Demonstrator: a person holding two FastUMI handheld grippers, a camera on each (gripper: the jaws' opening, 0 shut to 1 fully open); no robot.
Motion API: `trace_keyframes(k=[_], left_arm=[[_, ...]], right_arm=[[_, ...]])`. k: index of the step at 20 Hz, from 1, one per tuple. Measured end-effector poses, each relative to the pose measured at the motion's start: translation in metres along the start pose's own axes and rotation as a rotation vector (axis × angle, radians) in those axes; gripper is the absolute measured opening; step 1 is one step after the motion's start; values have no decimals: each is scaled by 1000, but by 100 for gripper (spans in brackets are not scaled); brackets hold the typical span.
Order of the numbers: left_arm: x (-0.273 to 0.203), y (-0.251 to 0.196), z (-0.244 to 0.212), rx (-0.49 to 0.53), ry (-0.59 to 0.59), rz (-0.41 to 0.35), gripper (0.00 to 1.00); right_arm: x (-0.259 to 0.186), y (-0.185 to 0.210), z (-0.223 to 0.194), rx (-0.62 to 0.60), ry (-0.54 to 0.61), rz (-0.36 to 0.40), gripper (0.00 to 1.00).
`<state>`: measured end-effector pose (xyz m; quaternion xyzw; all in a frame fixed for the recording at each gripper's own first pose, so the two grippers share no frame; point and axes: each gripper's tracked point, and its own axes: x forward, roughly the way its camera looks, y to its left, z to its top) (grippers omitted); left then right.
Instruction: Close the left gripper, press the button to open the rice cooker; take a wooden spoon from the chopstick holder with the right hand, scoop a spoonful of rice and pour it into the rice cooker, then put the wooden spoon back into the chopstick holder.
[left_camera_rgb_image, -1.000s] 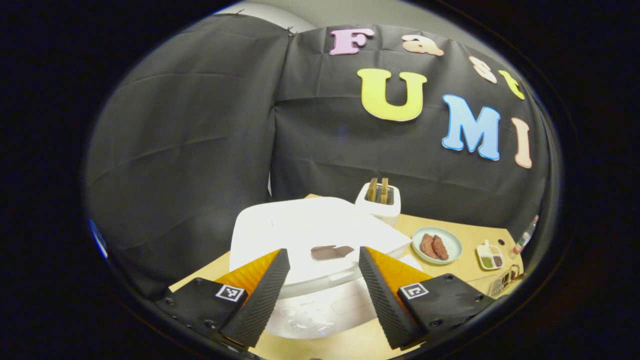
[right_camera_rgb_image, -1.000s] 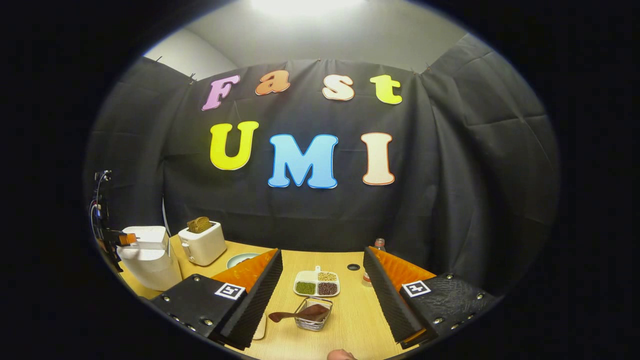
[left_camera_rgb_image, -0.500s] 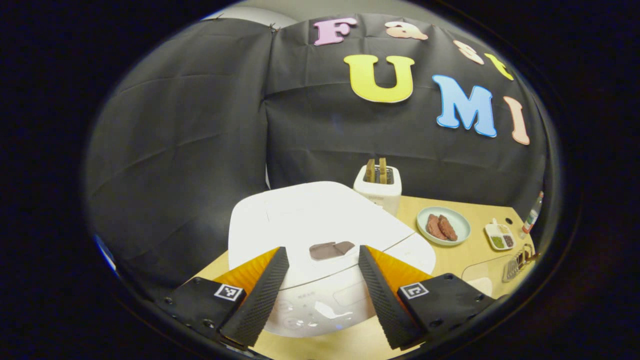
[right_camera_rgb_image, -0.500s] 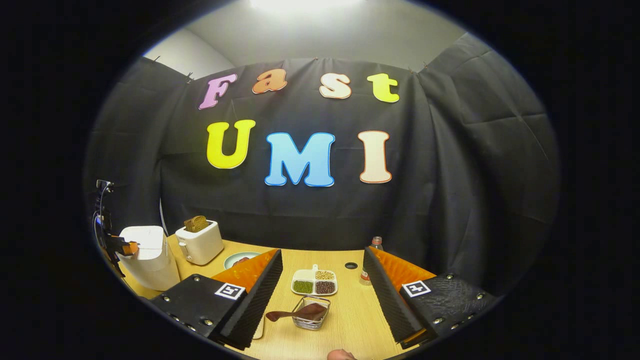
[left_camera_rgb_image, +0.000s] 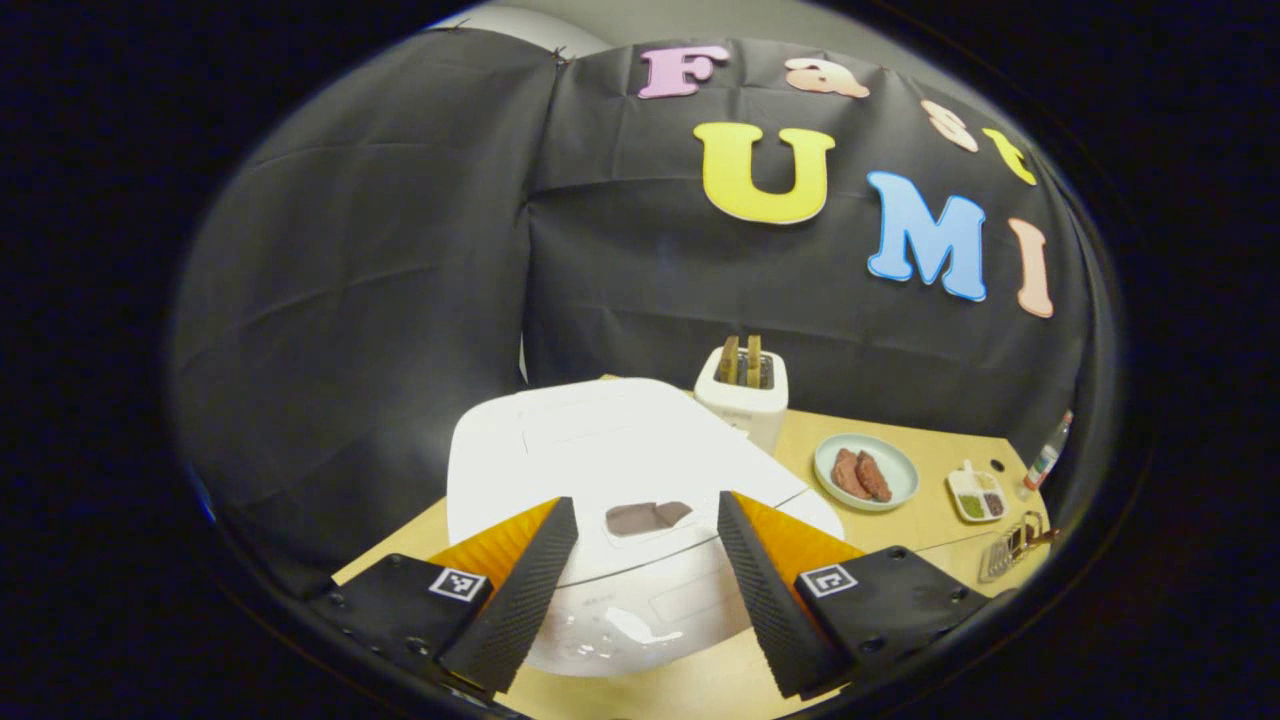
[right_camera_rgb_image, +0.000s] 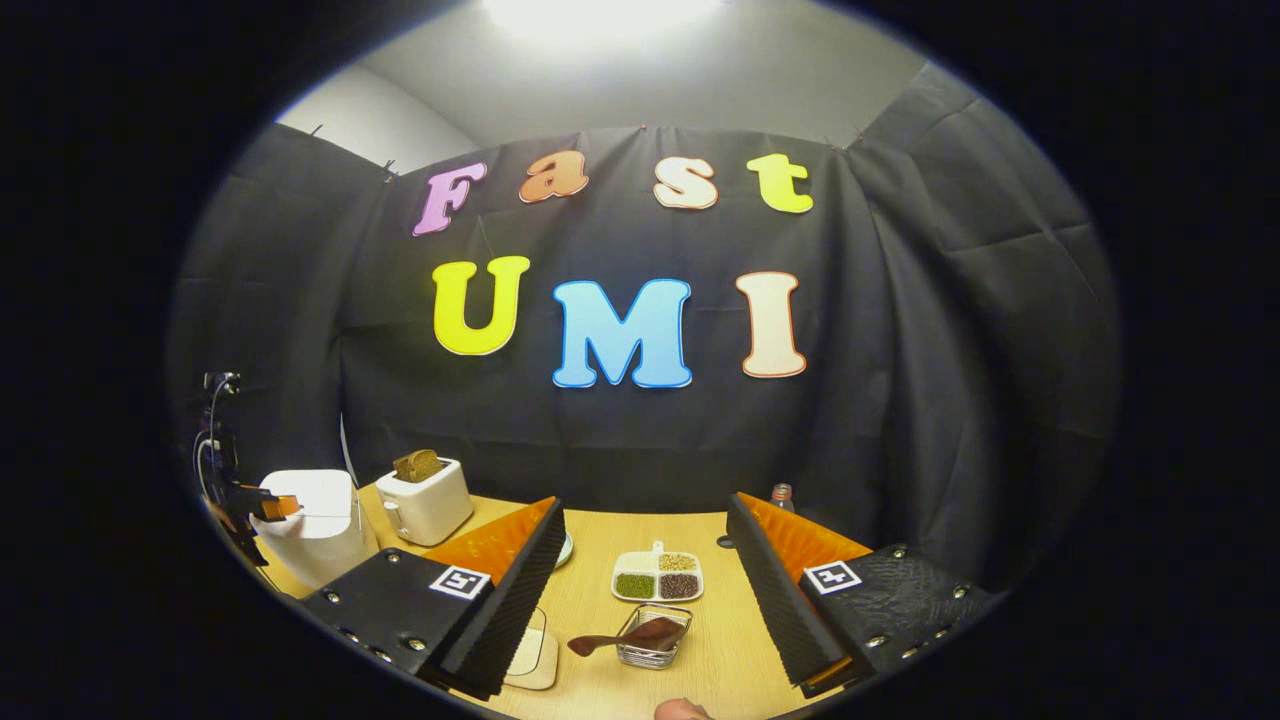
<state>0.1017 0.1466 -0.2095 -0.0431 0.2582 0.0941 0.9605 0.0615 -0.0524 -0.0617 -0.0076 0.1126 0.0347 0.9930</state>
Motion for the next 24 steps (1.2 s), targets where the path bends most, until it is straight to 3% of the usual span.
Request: trace_keyframes(k=[4, 10, 13, 15, 16, 19, 24], left_arm=[[-38, -21, 47, 79, -150, -32, 98], [-116, -65, 101, 78, -377, -111, 97], [-155, -88, 114, 103, -483, -153, 99], [-175, -101, 119, 119, -536, -185, 95], [-181, -109, 120, 124, -544, -201, 99], [-191, -122, 123, 109, -558, -233, 97], [-189, -127, 124, 91, -558, -235, 99]], right_arm=[[-8, 12, 14, 31, -39, 21, 99], [-16, 17, 30, 48, -124, -7, 98], [-21, 19, 25, 64, -131, -23, 98], [-23, 17, 23, 86, -136, -31, 98], [-24, 14, 23, 88, -142, -44, 98], [-28, 10, 23, 90, -155, -65, 98], [-31, 8, 27, 20, -186, -74, 98]])
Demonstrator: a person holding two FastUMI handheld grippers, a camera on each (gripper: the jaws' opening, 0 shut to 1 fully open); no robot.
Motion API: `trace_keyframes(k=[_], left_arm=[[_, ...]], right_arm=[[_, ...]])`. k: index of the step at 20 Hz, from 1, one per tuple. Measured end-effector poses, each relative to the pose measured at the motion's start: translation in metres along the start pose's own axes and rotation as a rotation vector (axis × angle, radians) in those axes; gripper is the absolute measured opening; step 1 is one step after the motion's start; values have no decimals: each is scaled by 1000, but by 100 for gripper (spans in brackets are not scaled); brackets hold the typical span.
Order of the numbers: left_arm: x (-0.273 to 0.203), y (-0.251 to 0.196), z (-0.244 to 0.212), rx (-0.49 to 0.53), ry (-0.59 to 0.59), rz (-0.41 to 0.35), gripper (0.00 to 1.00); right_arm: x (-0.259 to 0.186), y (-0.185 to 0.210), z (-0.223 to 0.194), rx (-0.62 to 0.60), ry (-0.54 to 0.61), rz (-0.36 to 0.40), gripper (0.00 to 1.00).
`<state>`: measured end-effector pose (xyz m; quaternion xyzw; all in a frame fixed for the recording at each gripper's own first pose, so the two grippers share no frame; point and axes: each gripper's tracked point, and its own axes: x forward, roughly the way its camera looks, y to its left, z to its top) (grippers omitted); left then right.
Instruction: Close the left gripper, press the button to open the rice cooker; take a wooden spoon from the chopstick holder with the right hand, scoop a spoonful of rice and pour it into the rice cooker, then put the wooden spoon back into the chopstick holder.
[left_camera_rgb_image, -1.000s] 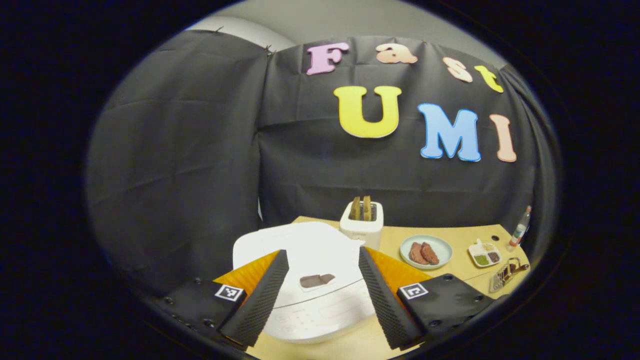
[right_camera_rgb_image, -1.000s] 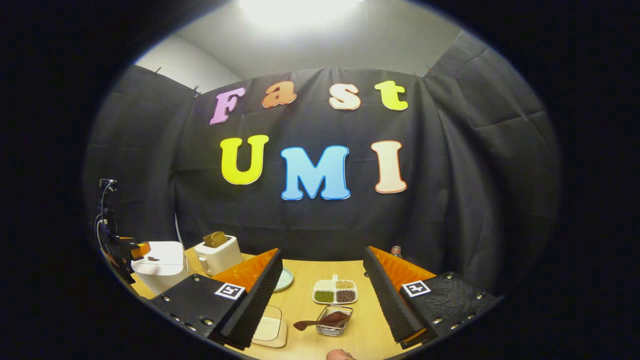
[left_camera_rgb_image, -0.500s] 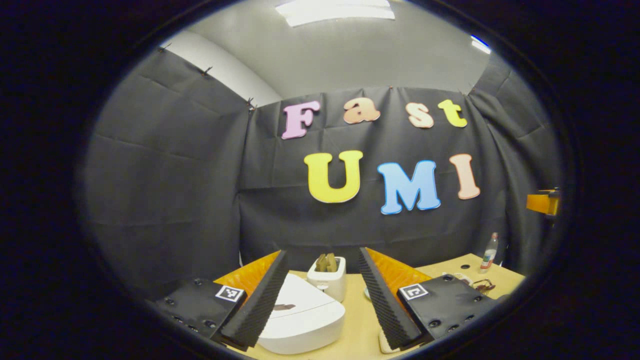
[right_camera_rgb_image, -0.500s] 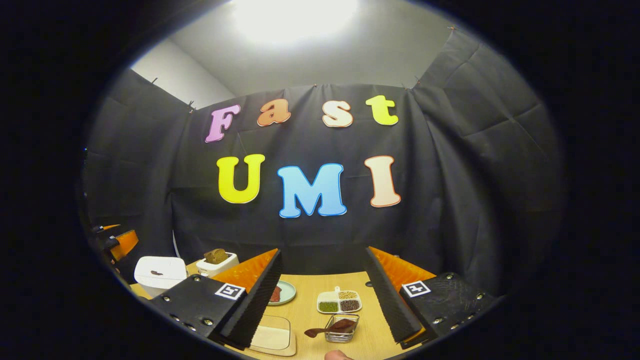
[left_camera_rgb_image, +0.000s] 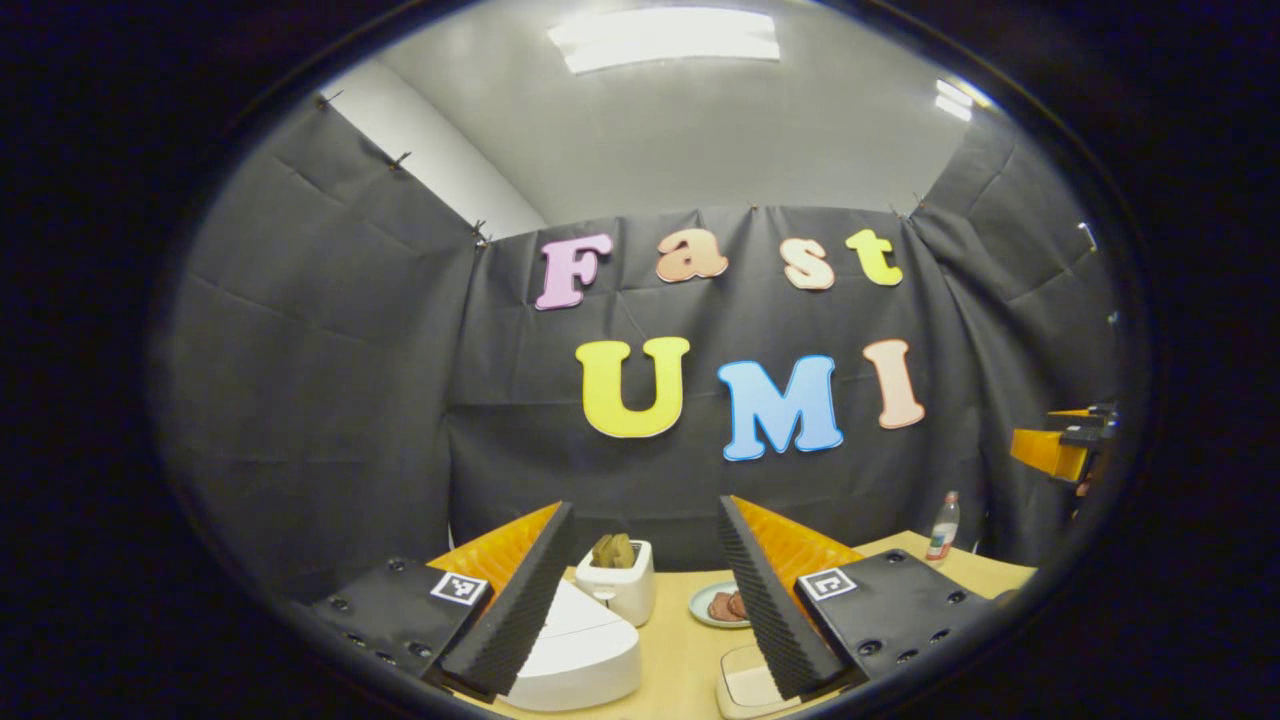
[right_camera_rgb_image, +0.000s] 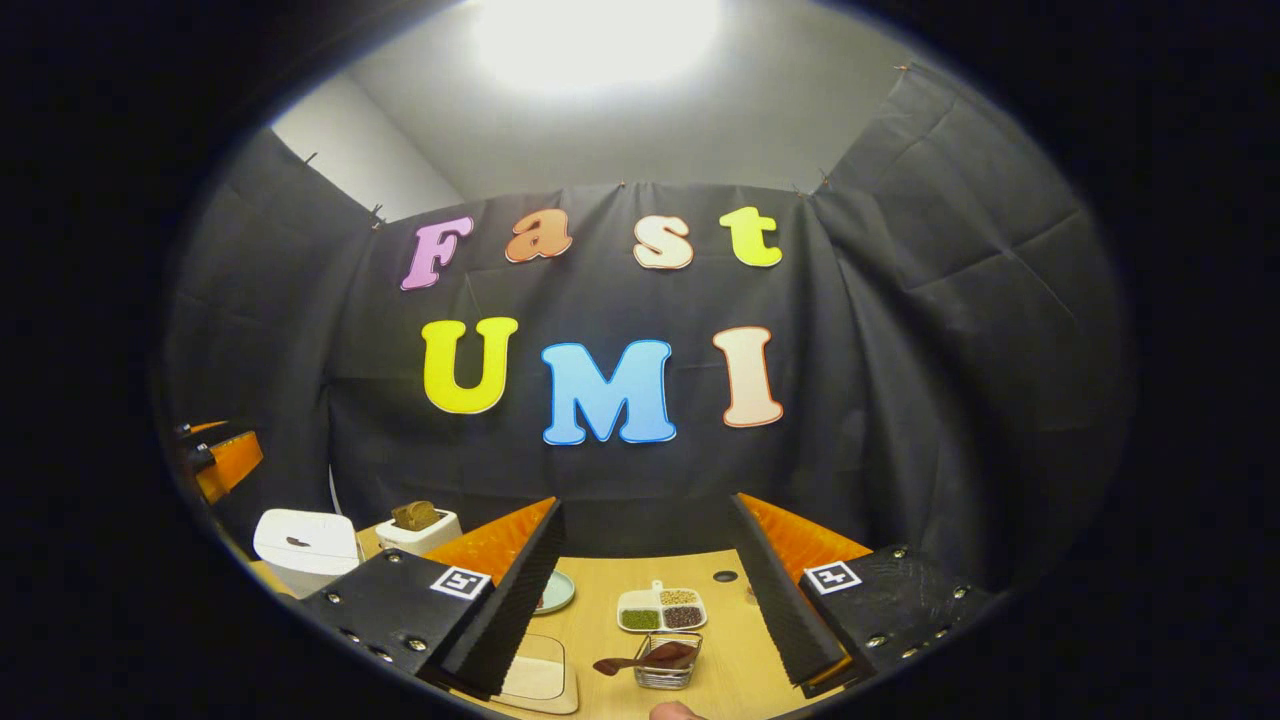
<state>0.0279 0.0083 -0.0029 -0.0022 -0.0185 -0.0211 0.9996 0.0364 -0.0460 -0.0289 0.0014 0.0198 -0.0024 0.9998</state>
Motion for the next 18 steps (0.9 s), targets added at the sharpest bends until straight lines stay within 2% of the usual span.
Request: trace_keyframes(k=[18], left_arm=[[-1, 20, 8, 8, -8, 50, 97]], right_arm=[[-1, 15, 2, 14, -2, 32, 99]])
